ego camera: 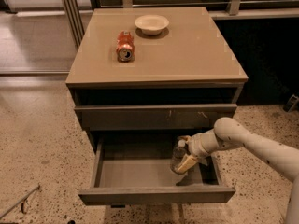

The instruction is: Place water bottle into middle drawer

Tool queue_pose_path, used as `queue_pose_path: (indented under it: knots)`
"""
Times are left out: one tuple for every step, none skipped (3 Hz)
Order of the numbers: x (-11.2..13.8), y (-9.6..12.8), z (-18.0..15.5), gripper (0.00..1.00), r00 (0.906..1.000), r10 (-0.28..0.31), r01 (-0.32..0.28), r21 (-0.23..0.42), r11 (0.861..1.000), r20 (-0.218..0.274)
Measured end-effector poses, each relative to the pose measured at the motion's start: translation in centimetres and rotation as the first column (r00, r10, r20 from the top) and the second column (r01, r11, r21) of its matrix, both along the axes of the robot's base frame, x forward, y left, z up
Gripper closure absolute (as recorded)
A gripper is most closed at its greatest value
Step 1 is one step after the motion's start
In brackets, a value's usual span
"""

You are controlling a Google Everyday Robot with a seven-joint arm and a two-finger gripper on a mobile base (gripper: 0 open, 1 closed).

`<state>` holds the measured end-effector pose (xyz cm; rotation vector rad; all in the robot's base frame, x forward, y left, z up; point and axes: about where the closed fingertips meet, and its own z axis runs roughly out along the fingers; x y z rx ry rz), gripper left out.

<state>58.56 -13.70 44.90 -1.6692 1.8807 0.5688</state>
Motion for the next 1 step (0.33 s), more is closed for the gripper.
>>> queue_pose_path:
  knots:
    - [0.00, 0.00, 0.00, 0.00, 1.0000, 0.000, 0.000, 0.000, 1.000, 0.000]
